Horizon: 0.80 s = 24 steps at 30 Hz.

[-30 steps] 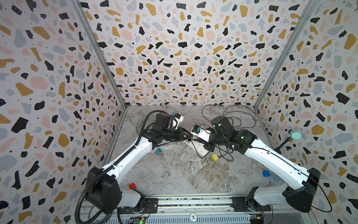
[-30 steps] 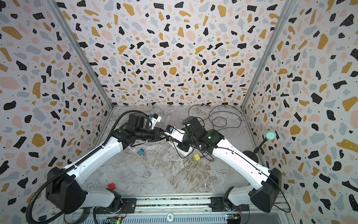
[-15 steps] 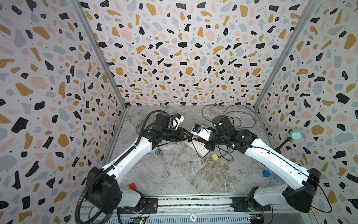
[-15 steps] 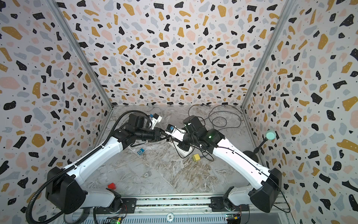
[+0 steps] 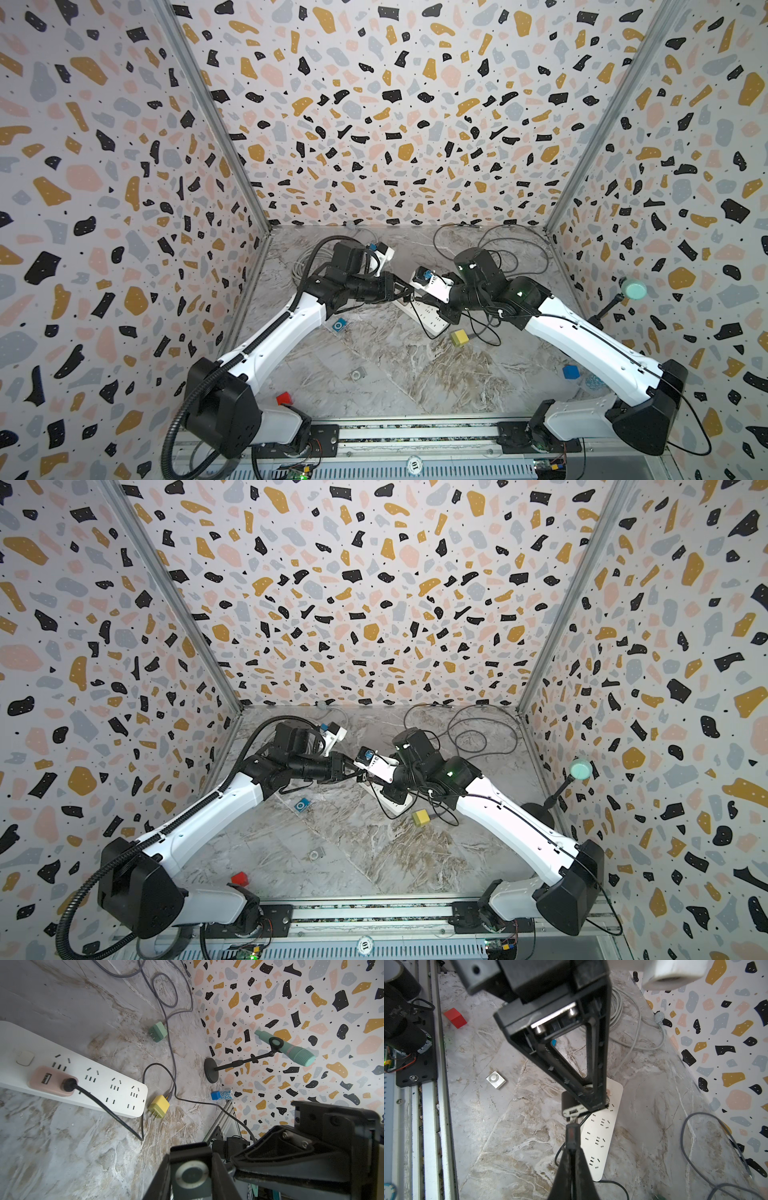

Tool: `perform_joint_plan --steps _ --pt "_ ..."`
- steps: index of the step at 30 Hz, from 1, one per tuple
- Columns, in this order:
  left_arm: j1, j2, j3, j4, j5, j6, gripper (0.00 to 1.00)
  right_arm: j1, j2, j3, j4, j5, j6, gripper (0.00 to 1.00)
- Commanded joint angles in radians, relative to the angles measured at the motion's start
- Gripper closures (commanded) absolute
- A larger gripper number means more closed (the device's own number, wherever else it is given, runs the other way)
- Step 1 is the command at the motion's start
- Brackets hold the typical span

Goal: Charge mp3
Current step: Insert the charging cable into the MP3 player.

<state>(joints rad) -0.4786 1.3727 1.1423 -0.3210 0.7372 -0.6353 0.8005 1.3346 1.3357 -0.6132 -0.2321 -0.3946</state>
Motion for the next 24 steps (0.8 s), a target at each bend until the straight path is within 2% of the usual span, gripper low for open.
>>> perform_joint_plan --steps 1,24 --pt "0.000 -0.008 0.000 0.043 0.043 0.009 1.00 -0.002 -0.005 -0.001 0.014 -0.012 0.000 1.00" --pt "-0.002 0.008 -0.006 0.023 0.044 0.031 1.00 0.000 0.013 0.016 0.020 -0.027 -0.005 1.00"
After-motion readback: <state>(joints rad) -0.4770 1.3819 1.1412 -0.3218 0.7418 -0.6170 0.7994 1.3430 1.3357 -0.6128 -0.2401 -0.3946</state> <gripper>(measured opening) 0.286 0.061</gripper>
